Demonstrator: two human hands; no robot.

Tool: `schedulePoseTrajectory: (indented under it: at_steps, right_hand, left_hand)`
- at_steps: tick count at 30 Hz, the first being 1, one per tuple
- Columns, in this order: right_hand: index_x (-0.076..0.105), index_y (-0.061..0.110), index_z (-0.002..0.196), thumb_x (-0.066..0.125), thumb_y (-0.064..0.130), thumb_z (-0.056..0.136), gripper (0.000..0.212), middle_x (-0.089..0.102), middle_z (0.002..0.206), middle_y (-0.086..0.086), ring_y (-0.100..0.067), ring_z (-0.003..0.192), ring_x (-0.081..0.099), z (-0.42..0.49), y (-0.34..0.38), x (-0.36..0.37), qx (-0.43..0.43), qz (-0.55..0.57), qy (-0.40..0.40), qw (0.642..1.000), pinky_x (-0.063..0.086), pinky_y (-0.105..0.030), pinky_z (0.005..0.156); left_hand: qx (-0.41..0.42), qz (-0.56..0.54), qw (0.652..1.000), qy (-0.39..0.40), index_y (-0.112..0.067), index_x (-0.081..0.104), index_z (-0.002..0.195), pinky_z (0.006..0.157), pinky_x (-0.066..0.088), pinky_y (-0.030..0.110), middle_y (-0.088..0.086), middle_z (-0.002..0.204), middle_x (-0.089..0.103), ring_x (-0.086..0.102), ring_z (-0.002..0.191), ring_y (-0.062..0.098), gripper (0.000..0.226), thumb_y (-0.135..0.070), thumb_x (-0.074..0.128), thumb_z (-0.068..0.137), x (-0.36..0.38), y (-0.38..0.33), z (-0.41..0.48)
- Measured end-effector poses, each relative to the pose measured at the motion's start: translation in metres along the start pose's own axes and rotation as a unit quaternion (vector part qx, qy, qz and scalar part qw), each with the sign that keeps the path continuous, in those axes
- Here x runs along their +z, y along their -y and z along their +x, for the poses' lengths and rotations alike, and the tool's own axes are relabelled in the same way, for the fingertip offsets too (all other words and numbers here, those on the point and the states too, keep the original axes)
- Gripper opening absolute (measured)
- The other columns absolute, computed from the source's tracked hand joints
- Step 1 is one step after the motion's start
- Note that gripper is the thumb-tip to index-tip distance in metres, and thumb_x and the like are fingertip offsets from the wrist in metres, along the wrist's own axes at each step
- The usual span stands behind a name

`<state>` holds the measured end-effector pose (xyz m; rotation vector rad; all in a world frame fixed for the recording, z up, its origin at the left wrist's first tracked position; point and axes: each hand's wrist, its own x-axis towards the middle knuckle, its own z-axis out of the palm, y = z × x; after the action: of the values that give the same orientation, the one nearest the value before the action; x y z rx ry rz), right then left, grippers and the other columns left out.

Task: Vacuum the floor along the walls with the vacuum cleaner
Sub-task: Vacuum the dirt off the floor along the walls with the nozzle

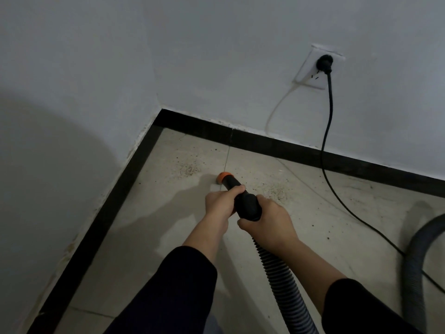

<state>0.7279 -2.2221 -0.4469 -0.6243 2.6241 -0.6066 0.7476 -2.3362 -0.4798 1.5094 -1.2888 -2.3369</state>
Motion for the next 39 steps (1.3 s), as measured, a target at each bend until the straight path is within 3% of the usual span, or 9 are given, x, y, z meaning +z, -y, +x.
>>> schedulePoseTrajectory:
  at_steps: [10, 16, 24, 29, 39]
  right_hand:
    - [0.052, 0.022, 0.098, 0.071, 0.032, 0.075, 0.032, 0.057, 0.086, 0.000, -0.015, 0.074, 0.055, 0.007, 0.000, 0.009, 0.005, 0.018, -0.005, 1.000, 0.039, -0.026, 0.056]
    - [0.053, 0.023, 0.095, 0.072, 0.032, 0.075, 0.029, 0.059, 0.081, 0.002, -0.013, 0.068, 0.057, 0.022, 0.001, 0.011, -0.001, 0.037, -0.010, 0.999, 0.049, -0.028, 0.058]
    - [0.055, 0.024, 0.095, 0.073, 0.032, 0.074, 0.029, 0.060, 0.079, 0.003, -0.013, 0.069, 0.057, 0.038, 0.008, 0.016, -0.020, 0.061, -0.018, 0.998, 0.051, -0.032, 0.062]
    - [0.056, 0.022, 0.093, 0.074, 0.029, 0.074, 0.027, 0.060, 0.074, 0.002, -0.013, 0.063, 0.056, 0.042, 0.011, 0.015, -0.030, 0.086, -0.014, 0.996, 0.046, -0.027, 0.055]
    - [0.059, 0.024, 0.097, 0.074, 0.032, 0.073, 0.029, 0.062, 0.074, 0.004, -0.012, 0.064, 0.058, 0.044, 0.019, 0.014, -0.044, 0.092, -0.001, 0.995, 0.048, -0.027, 0.056]
  left_hand:
    - [0.006, -0.013, 1.000, 0.001, -0.009, 0.063, 0.076, 0.092, 0.055, 0.042, 0.009, 0.085, 0.069, 0.069, 0.091, 0.027, 0.022, -0.018, 0.083, 0.076, -0.001, -0.003, 0.007]
    - [0.017, -0.020, 1.000, 0.005, -0.011, 0.064, 0.077, 0.091, 0.056, 0.037, 0.007, 0.084, 0.070, 0.069, 0.089, 0.023, 0.020, -0.020, 0.082, 0.077, 0.001, -0.010, 0.017]
    - [0.021, -0.052, 0.998, 0.004, -0.015, 0.065, 0.083, 0.090, 0.056, 0.035, 0.006, 0.087, 0.070, 0.069, 0.092, 0.022, 0.016, -0.021, 0.079, 0.081, -0.005, -0.016, 0.029]
    - [0.014, -0.100, 0.995, 0.009, -0.011, 0.066, 0.081, 0.082, 0.057, 0.030, 0.008, 0.084, 0.071, 0.070, 0.085, 0.021, 0.012, -0.015, 0.078, 0.082, -0.008, -0.020, 0.033]
    - [0.014, -0.136, 0.991, -0.005, -0.008, 0.067, 0.087, 0.087, 0.057, 0.035, 0.012, 0.089, 0.072, 0.071, 0.089, 0.025, 0.016, -0.014, 0.079, 0.080, -0.016, -0.022, 0.036]
